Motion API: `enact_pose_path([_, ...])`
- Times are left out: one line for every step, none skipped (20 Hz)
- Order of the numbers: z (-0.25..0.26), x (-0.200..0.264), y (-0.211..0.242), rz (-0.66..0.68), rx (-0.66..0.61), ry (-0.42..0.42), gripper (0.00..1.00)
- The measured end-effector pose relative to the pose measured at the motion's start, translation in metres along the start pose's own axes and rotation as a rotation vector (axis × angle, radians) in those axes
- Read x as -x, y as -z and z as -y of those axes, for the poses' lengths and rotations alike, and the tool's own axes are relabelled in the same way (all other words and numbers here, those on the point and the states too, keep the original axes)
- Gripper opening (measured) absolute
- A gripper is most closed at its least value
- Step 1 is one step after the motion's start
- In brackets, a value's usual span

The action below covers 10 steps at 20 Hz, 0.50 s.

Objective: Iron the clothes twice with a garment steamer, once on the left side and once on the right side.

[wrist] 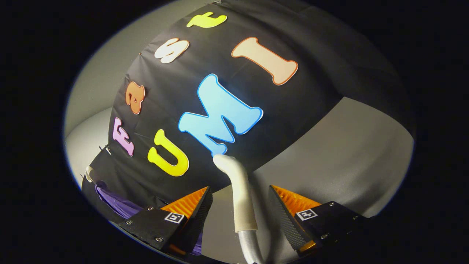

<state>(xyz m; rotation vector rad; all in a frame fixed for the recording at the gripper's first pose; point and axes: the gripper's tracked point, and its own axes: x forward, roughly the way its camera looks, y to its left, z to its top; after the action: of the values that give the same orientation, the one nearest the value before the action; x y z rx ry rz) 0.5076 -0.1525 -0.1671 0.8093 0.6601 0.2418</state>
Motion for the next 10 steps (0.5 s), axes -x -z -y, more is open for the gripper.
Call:
enact_pose_path([-0.001, -0.005, 0.002, -0.023, -0.004, -0.013, 0.94])
enact_pose_path([0.0, -0.013, 0.007, -0.051, -0.011, -0.026, 0.95])
enact_pose_path([0.0, -0.022, 0.011, -0.073, -0.018, -0.031, 0.94])
enact_pose_path([0.003, -0.03, 0.014, -0.087, -0.022, -0.026, 0.95])
enact_pose_path([0.006, -0.037, 0.017, -0.101, -0.024, -0.02, 0.95])
enact_pose_path([0.006, -0.042, 0.02, -0.113, -0.03, -0.024, 0.94])
enact_pose_path([0.004, -0.044, 0.024, -0.127, -0.038, -0.034, 0.94])
enact_pose_path([0.004, -0.047, 0.027, -0.15, -0.052, -0.047, 0.94])
enact_pose_path([0.005, -0.046, 0.031, -0.169, -0.067, -0.06, 0.94])
enact_pose_path([0.006, -0.046, 0.032, -0.18, -0.076, -0.069, 0.94])
